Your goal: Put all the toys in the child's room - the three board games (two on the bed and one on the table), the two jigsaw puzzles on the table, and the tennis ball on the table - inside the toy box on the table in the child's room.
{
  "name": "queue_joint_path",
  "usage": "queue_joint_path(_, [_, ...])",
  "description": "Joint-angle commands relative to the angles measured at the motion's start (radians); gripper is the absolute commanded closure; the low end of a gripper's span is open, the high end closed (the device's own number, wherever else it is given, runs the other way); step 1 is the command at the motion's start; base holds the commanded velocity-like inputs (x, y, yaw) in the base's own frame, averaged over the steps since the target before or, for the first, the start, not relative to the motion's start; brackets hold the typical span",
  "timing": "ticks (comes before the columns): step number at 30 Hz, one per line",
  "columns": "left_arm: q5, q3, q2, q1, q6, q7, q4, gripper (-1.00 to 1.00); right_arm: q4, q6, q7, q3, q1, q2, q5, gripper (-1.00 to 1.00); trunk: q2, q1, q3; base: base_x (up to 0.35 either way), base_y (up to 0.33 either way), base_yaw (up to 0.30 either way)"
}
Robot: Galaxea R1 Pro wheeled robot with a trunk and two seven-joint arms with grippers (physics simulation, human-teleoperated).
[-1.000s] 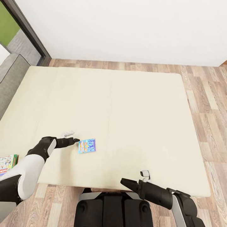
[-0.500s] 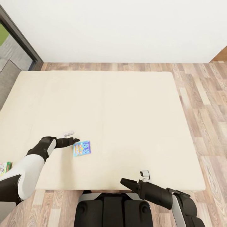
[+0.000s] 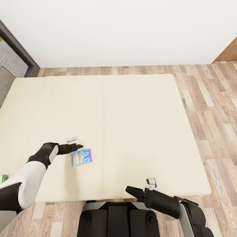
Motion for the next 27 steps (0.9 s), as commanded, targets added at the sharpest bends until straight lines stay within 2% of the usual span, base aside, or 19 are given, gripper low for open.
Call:
queue_joint_path(1, [-0.01, 0.008, 0.0, -0.001, 0.005, -0.008, -0.001, -1.0, 0.0, 0.005, 0.002, -0.001, 0.0, 0.001, -0.001, -1.0, -0.002, 0.001, -0.001, 0.0, 0.0, -0.011])
queue_joint_path(9, [-0.01, 0.009, 0.0, -0.001, 0.005, -0.008, -0.001, -1.0, 0.0, 0.005, -0.007, 0.0, 0.0, 0.002, 0.001, -1.0, -0.002, 0.001, -0.001, 0.0, 0.0, -0.004])
queue_joint_path(16, [-0.01, 0.01, 0.0, -0.001, 0.005, -0.008, -0.001, -1.0, -0.001, 0.005, -0.044, 0.002, 0.0, 0.002, 0.001, -1.0, -0.002, 0.001, -0.001, 0.0, 0.0, 0.0])
queue_joint_path(27, [-0.01, 0.011, 0.001, -0.001, 0.004, -0.008, -0.001, -1.0, 0.0, 0.005, -0.059, 0.048, -0.002, 0.002, 0.001, -1.0, -0.002, 0.001, -0.001, 0.0, 0.0, 0.0])
